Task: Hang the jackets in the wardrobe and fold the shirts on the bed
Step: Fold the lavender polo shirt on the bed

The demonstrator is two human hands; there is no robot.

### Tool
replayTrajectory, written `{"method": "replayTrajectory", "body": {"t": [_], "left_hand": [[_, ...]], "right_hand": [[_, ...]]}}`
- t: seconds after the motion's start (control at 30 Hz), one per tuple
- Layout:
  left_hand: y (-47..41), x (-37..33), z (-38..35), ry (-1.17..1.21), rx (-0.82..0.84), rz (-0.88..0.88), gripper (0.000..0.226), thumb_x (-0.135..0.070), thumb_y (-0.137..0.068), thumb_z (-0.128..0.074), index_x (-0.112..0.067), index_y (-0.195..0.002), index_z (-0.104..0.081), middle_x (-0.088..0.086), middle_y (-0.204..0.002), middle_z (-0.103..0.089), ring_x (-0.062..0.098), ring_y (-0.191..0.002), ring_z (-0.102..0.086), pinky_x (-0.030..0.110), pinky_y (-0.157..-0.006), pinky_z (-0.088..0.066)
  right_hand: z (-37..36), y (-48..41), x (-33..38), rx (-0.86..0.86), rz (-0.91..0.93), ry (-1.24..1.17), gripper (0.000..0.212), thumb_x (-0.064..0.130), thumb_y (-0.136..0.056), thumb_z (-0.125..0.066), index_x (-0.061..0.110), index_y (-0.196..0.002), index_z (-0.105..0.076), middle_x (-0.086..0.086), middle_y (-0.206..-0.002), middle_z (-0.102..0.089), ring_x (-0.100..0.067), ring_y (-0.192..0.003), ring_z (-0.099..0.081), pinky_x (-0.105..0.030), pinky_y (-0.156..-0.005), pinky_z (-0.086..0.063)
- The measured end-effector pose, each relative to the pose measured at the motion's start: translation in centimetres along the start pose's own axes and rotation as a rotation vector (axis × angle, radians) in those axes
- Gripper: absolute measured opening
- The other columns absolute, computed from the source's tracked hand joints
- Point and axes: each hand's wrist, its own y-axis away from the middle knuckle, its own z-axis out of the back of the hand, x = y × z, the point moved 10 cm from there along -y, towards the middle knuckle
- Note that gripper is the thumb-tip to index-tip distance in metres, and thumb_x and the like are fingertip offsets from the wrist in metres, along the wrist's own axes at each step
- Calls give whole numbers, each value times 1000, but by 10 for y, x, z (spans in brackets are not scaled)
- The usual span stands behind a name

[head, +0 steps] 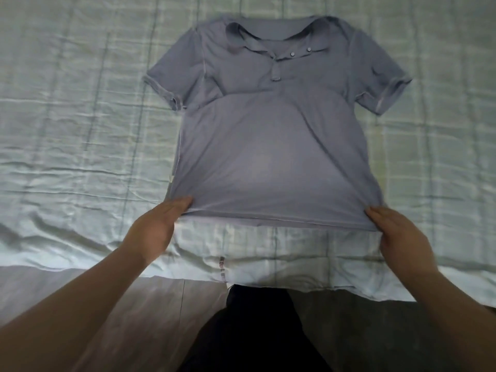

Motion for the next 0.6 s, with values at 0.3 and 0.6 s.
{"method": "replayTrajectory", "body": {"t": [0.3, 0.6], "left_hand": [[44, 7, -42, -10, 158, 10, 86, 29, -68, -55, -11, -144, -48, 10, -150, -46, 28, -138, -44, 18, -119, -14], [46, 4, -57, 5, 227, 112, 64, -26, -82, -36, -15, -144, -51, 7, -152, -45, 24, -143, -37, 45, -117, -31]], "right_hand": [[-55, 57, 2, 277, 14, 22, 95, -26, -64, -49, 13, -150, -38, -10, -154, -40, -28, -141, -38, -39, -116, -30], [-69, 43, 17, 362, -61, 129, 62, 8, -75, -65, 7, -137, -55, -15, -143, -53, -37, -126, -52, -48, -102, -46]]}}
